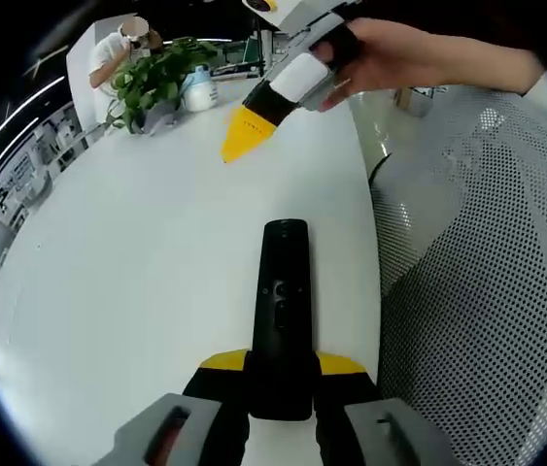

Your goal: Press the specified remote control buttons in sequence, fully releasing each button before pressing the next.

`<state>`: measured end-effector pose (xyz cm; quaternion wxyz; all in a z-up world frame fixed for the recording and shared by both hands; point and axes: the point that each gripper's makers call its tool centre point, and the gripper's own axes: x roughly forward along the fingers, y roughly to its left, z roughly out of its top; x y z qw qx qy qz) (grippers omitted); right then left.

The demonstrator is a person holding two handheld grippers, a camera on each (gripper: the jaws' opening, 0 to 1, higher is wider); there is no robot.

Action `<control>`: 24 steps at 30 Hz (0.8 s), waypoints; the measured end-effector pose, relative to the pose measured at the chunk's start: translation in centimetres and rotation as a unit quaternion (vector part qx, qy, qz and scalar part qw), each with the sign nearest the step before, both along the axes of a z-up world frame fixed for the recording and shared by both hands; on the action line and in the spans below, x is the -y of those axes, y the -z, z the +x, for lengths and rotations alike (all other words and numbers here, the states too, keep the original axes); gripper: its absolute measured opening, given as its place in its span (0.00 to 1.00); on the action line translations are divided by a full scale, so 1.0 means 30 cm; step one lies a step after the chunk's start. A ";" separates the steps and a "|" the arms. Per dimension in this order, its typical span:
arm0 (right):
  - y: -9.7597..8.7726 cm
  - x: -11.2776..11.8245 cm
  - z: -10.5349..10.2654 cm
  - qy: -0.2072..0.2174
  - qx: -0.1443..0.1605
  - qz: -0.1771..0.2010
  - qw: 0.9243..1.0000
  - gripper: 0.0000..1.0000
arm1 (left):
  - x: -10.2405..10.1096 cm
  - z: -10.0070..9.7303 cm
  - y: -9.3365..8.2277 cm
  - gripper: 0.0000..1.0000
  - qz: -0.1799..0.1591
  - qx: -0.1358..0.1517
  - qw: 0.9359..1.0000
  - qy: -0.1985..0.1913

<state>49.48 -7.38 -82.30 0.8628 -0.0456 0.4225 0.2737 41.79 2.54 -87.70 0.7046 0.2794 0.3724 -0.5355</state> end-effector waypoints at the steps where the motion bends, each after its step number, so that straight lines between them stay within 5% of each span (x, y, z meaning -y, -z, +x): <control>1: 0.008 -0.003 -0.008 -0.009 -0.004 -0.007 1.000 0.00 | 0.000 0.000 0.000 0.24 -0.001 0.000 1.000 0.001; 6: 0.043 -0.006 -0.033 -0.037 -0.017 -0.040 0.998 0.00 | 0.002 0.000 0.000 0.24 0.001 -0.001 1.000 0.009; 24: 0.141 -0.027 -0.130 -0.080 -0.099 -0.064 0.990 0.00 | 0.001 0.000 -0.001 0.24 0.001 -0.001 1.000 0.009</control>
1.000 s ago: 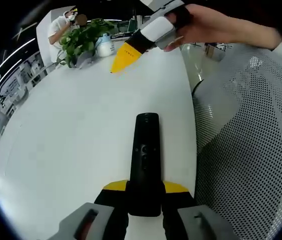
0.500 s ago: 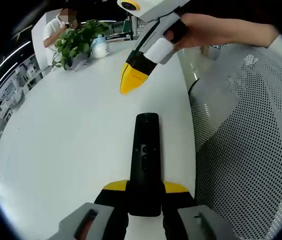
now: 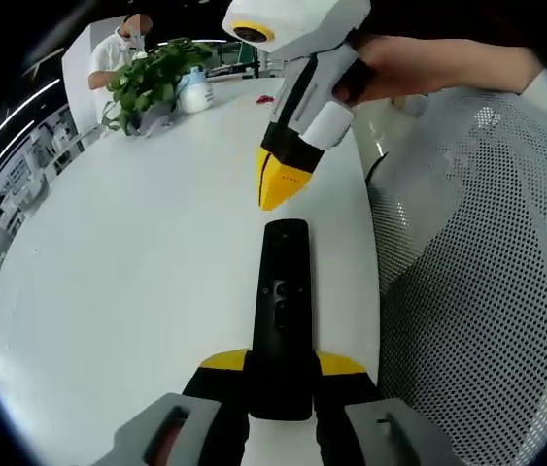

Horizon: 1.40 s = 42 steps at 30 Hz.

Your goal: Press the specified remote control buttons in sequence, fully releasing each button before pressing the next.

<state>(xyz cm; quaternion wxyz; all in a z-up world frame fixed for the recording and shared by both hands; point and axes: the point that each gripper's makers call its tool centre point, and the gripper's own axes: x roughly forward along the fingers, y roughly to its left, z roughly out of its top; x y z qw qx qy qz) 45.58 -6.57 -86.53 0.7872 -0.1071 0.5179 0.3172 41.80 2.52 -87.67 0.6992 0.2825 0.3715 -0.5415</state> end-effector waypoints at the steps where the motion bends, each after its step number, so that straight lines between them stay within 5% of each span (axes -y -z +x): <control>1: 0.008 -0.001 -0.008 -0.007 -0.004 -0.006 1.000 0.00 | 0.000 0.000 0.000 0.24 0.000 0.000 1.000 0.000; 14: 0.011 -0.017 -0.031 -0.017 -0.025 0.004 1.000 0.00 | 0.001 0.002 0.000 0.24 -0.003 -0.001 1.000 -0.002; 42: 0.008 -0.018 -0.060 -0.071 -0.001 -0.037 0.997 0.00 | 0.002 0.003 -0.001 0.24 -0.014 -0.002 1.000 -0.012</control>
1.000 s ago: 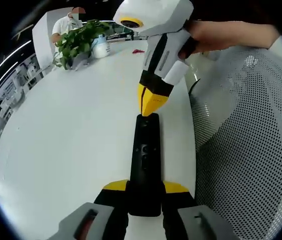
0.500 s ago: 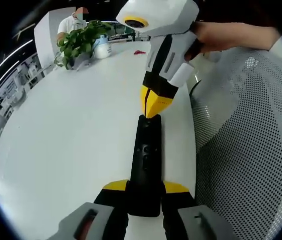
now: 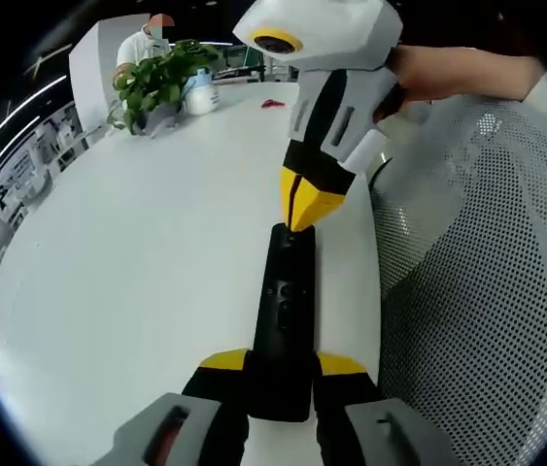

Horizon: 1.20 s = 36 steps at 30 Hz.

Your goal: Press the specified remote control buttons in sequence, fully releasing each button before pressing the next.

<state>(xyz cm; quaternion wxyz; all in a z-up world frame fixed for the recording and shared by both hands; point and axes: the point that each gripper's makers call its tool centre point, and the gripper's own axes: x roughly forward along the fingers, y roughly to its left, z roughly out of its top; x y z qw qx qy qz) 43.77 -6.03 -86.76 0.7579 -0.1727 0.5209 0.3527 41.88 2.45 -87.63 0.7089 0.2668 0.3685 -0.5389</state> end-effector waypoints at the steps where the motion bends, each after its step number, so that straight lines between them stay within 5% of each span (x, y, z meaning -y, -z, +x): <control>1: 0.000 0.000 -0.001 -0.002 0.000 -0.001 1.000 0.00 | 0.000 0.000 0.000 0.24 0.000 0.000 1.000 -0.001; 26: 0.002 -0.004 -0.016 -0.066 0.036 -0.030 0.997 0.00 | 0.002 0.001 0.002 0.25 0.001 0.001 1.000 -0.003; 36: 0.000 0.001 -0.013 -0.028 0.015 -0.005 1.000 0.00 | 0.002 0.000 0.000 0.25 -0.001 0.003 1.000 -0.003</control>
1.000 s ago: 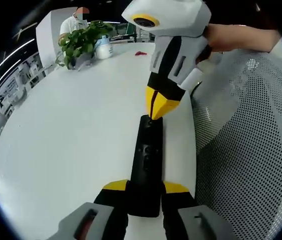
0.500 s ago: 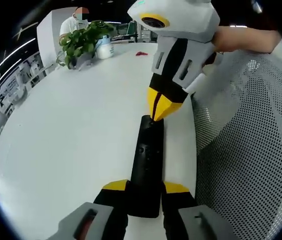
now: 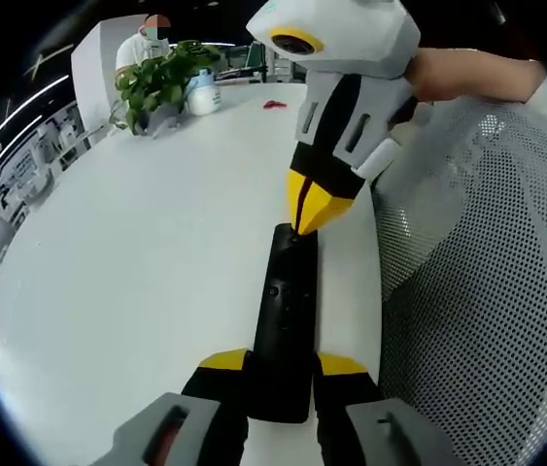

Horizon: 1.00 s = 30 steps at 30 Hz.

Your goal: Press the specified remote control buttons in sequence, fully releasing each button before pressing the next.

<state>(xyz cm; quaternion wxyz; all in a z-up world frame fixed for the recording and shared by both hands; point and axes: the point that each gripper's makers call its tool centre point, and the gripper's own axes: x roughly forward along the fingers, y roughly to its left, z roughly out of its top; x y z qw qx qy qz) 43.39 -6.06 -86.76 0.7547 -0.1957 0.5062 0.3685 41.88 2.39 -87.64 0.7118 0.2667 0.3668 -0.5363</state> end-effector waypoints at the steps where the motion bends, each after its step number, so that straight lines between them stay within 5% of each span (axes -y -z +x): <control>1: 0.000 0.000 0.000 -0.001 0.000 0.000 1.000 0.00 | 0.000 0.000 0.000 0.25 0.000 0.000 1.000 0.000; 20: -0.014 0.005 0.024 0.062 -0.034 0.036 0.997 0.00 | 0.000 0.001 0.000 0.25 -0.001 0.000 1.000 0.003; 30: -0.001 0.001 0.011 0.051 -0.036 0.024 0.998 0.00 | 0.000 0.000 0.000 0.25 -0.003 0.000 1.000 0.003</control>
